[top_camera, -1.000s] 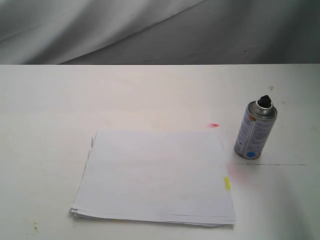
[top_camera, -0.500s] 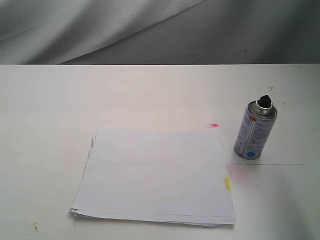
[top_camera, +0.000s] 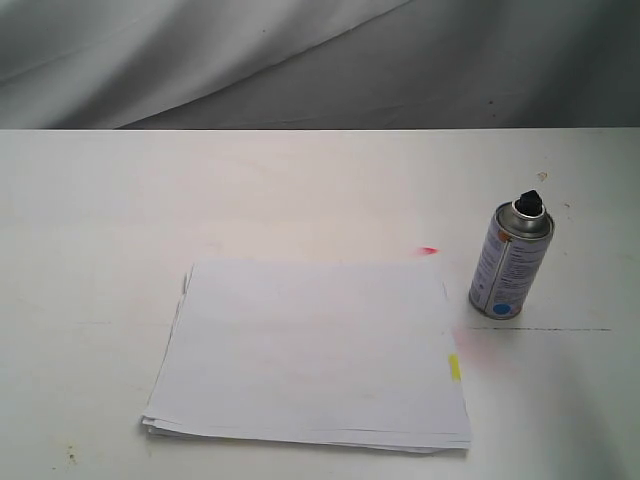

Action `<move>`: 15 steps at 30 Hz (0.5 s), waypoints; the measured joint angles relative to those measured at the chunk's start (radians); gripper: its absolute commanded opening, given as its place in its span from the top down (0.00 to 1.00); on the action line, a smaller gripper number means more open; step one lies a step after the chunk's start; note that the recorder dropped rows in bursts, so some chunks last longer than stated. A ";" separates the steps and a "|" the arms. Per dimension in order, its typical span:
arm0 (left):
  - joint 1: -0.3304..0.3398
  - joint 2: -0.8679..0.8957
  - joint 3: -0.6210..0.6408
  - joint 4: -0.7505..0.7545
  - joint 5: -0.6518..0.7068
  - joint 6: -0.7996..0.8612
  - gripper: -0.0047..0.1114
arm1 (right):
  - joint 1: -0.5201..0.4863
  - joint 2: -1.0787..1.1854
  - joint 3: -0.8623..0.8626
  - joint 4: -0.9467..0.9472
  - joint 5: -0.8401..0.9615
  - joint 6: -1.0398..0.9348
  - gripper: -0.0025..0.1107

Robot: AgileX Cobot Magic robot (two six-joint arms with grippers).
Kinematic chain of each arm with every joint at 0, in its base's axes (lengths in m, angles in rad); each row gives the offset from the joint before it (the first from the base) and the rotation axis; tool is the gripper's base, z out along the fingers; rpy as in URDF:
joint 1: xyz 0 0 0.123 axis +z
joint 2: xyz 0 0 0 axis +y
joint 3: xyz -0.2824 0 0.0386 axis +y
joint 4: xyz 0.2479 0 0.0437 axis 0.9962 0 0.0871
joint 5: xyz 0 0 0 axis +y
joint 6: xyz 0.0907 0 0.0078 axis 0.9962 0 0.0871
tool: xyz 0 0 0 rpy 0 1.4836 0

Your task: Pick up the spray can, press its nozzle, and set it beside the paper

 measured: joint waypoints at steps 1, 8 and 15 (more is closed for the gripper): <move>0.000 0.000 0.019 0.038 0.000 -0.037 0.96 | 0.000 0.000 0.000 0.000 0.000 0.000 0.98; 0.000 0.000 0.096 0.110 -0.006 -0.132 0.96 | 0.000 0.000 0.000 0.000 0.000 0.000 0.98; 0.000 0.000 0.096 0.155 0.000 -0.139 0.96 | 0.000 0.000 0.000 0.000 0.000 0.000 0.98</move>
